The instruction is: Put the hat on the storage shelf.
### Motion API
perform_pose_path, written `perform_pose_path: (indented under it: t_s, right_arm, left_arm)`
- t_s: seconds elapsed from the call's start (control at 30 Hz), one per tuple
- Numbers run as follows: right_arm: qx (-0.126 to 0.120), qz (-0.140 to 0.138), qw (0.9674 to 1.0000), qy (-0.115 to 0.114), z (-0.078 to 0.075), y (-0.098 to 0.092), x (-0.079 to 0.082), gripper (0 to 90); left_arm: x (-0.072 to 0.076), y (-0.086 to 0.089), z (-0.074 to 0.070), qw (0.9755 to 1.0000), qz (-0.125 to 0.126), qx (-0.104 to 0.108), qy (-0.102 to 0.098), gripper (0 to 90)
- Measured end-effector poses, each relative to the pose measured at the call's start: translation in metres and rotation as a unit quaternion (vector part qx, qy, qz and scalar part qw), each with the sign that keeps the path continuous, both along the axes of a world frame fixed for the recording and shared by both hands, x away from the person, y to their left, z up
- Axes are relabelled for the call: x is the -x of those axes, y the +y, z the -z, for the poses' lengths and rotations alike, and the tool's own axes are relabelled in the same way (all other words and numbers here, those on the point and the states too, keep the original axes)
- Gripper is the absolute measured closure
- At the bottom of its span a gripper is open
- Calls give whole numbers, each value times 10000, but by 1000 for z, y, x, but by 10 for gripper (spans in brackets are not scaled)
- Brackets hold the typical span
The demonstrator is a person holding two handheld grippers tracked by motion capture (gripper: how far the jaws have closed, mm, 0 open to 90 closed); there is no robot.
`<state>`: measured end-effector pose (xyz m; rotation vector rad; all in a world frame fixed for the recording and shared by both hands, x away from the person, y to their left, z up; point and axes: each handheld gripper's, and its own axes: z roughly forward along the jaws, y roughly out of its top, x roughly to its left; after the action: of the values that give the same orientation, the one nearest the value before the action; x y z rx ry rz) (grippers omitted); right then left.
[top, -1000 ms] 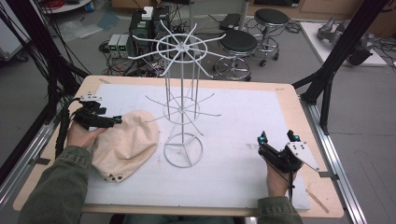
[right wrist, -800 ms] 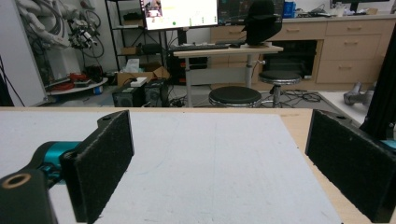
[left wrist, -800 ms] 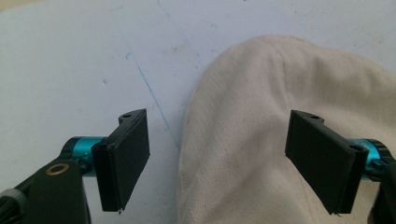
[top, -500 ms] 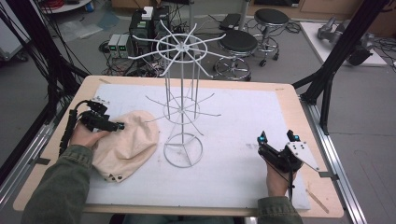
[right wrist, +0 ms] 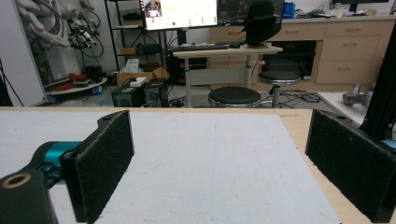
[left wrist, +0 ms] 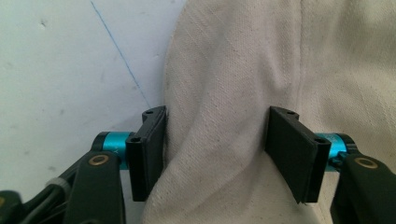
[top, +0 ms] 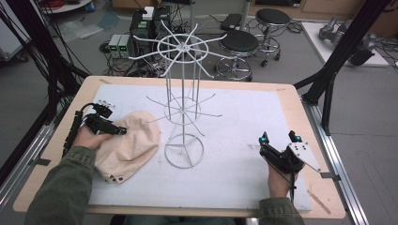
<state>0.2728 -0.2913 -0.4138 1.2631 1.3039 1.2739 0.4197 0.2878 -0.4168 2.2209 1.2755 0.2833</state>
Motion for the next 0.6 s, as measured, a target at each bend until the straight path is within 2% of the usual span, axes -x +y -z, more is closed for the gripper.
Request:
perform_pose_path:
  t_s: [0.37, 0.47, 0.6]
  right_arm:
    - [-4, 14, 10000, 4, 0, -1, 0, 70]
    - [-13, 18, 10000, 17, 0, 0, 0, 70]
    - [-5, 17, 10000, 6, 0, -1, 0, 70]
  left_arm:
    - [1, -1, 0, 9999, 54, -113, -36, 482]
    - [2, -2, 0, 9998, -1, -177, -103, 548]
    - [6, -6, -3, 9985, -97, -456, -273, 695]
